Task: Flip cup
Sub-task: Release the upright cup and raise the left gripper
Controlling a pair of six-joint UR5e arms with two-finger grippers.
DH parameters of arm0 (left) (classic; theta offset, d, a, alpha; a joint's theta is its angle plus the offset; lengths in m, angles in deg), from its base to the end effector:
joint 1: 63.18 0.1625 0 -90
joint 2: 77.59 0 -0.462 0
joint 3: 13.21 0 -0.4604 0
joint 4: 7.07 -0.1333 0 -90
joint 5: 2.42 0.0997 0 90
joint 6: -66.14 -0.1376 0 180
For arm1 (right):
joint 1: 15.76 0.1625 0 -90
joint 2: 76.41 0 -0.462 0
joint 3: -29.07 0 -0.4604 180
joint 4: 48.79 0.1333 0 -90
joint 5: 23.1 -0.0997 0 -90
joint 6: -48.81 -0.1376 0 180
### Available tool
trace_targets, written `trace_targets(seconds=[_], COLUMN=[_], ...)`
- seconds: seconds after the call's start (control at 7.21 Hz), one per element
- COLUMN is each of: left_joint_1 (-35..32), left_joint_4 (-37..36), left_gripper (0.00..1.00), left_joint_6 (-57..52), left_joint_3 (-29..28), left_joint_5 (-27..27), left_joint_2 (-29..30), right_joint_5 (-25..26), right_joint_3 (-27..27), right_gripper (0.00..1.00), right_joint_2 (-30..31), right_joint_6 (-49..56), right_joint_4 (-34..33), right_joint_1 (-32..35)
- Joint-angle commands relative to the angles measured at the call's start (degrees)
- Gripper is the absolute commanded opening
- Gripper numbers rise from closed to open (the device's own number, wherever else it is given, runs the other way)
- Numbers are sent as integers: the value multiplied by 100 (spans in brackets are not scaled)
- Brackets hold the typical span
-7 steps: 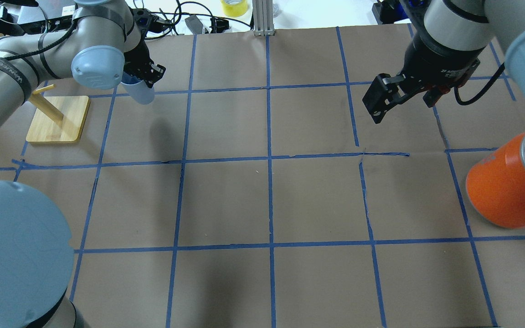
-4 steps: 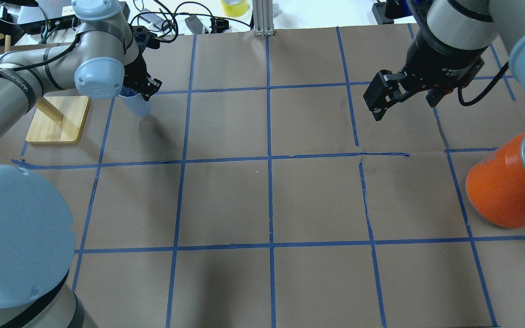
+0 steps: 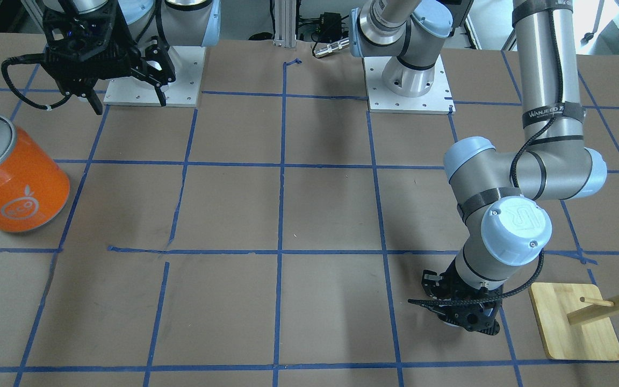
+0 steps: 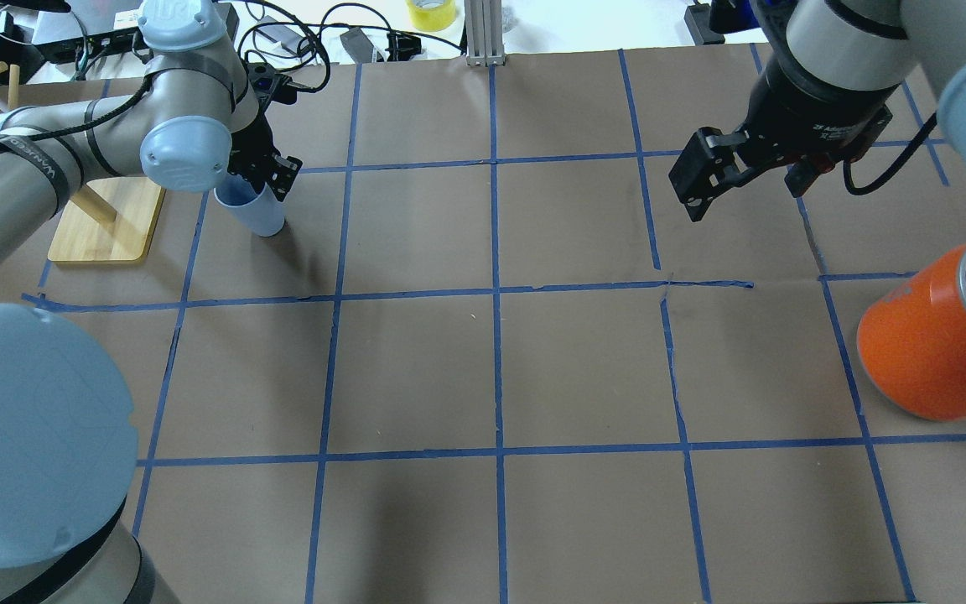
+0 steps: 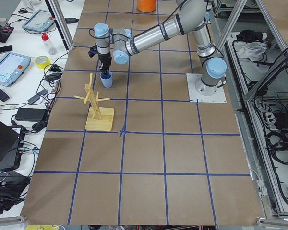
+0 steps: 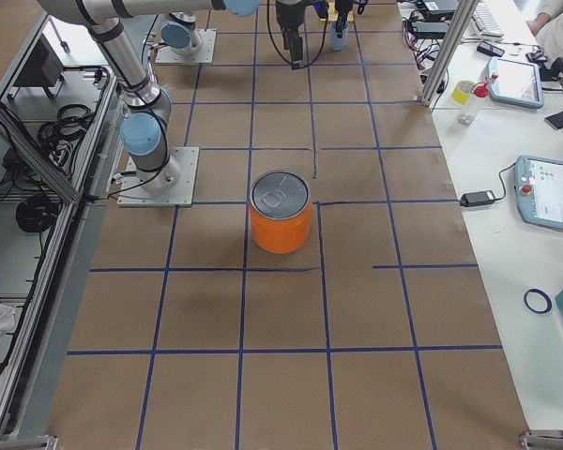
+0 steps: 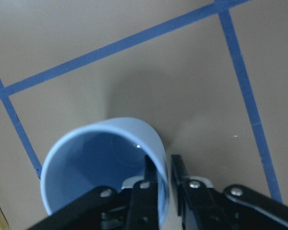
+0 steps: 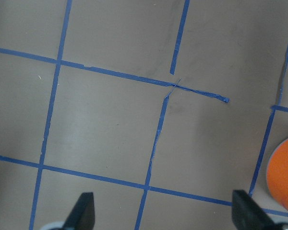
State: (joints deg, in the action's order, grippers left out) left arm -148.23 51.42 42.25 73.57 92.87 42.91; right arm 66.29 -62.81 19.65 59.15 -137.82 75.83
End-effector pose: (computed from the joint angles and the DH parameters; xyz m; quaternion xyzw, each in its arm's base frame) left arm -0.0552 -0.7608 0.2203 0.1626 0.9849 -0.0242 0.0538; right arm 0.1491 -0.5137 0.5237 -0.1040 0.9942 -0.0283 0.0032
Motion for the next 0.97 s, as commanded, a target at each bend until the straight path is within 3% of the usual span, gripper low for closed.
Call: trace_targets(seconds=[0.0, 0.42, 0.83], left_joint_1=[-55, -108, -239], left_joint_4=[248, 1730, 2665], left_gripper=[100, 100, 100], left_joint_6=[16, 50, 961], left_joint_3=[-116, -362, -268], left_joint_5=[16, -342, -521], left_joint_2=[-280, -1544, -2853], right_joint_5=[0, 0, 298], right_joint_3=[3, -6, 3], right_gripper=[100, 100, 100], right_joint_2=[0, 0, 18], right_joint_6=[-173, -173, -182], right_joint_4=[-1, -1, 8], right_joint_1=[0, 0, 0])
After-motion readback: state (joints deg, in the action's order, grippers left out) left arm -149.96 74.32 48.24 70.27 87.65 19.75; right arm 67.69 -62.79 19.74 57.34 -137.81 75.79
